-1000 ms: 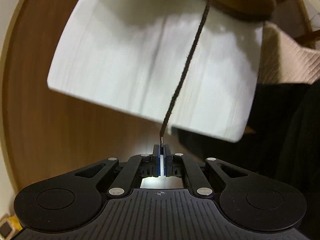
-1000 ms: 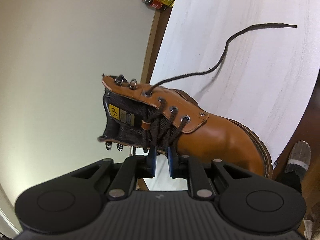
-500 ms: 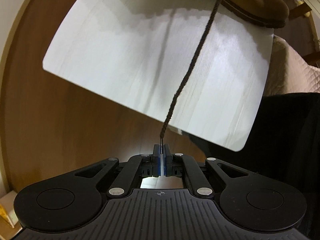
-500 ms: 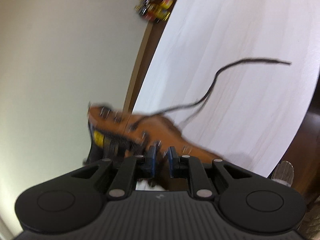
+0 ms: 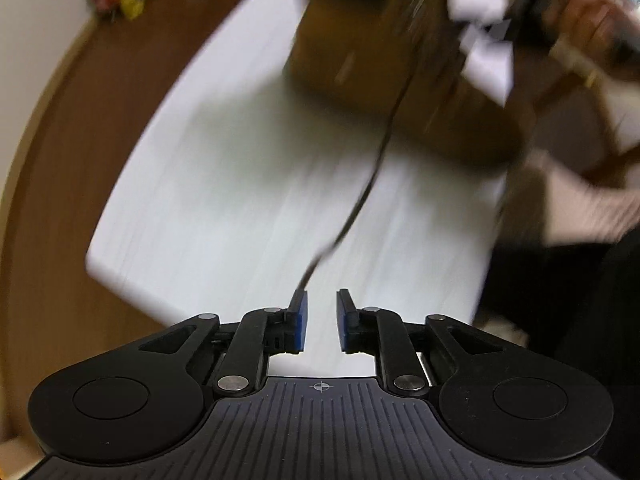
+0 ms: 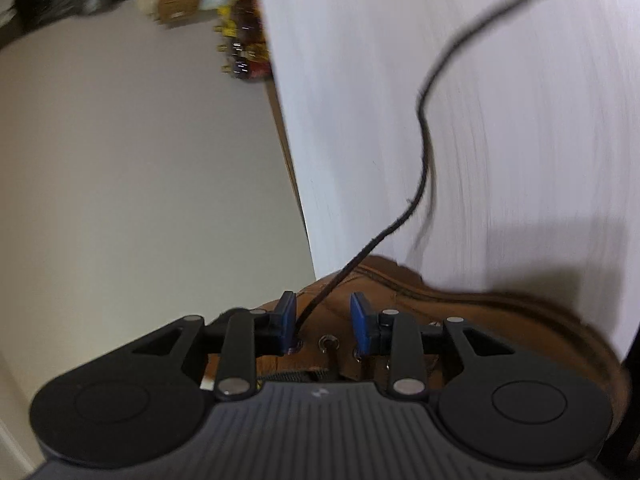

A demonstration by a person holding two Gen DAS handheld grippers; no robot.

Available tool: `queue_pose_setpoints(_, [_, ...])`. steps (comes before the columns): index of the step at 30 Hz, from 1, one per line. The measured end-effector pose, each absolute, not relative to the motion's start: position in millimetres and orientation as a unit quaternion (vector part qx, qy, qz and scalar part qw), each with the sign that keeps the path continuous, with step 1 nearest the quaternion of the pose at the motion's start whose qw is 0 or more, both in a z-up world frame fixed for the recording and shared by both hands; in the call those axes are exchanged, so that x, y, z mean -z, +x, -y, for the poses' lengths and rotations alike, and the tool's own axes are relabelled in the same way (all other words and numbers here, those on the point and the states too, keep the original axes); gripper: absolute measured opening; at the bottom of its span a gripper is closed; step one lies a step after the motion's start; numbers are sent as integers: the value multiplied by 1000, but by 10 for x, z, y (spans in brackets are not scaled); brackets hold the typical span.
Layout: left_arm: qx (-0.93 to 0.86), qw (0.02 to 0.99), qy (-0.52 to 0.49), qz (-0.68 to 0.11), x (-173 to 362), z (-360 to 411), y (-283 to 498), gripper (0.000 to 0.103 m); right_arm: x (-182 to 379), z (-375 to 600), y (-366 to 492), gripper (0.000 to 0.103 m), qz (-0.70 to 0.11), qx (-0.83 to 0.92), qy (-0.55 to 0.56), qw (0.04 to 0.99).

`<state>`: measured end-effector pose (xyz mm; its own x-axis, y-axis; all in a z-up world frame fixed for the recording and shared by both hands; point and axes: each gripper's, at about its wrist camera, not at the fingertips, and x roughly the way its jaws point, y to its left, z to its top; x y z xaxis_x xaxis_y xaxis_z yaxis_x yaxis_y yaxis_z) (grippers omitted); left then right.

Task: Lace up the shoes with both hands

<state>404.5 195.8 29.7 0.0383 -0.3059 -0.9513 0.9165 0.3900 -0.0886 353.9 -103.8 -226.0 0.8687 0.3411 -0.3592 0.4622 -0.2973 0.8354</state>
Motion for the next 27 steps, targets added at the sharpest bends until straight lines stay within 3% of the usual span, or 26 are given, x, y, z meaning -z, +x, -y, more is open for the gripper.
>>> queue_pose_setpoints(3, [486,674,302,-468,-271,-1537,3866,20,2364,1151,3601,25,-275,38,811,515])
queue_pose_setpoints(5, [480,681,316,-454,-219,-1361,3792,20,2376,1258,3637,4,-297,20,801,520])
queue_pose_setpoints(13, [442,702,336,-446,2,-1036,3756,19,2095,1735,3595,2,-284,22,740,609])
queue_pose_setpoints(16, [453,688,313,-472,39,-1050,3799,3,2050,1723,3563,2,-286,21,735,614])
queue_pose_setpoints(27, [493,665,287,-483,-112,-1139,3745,2,2065,1544,3364,2,-314,31,725,612])
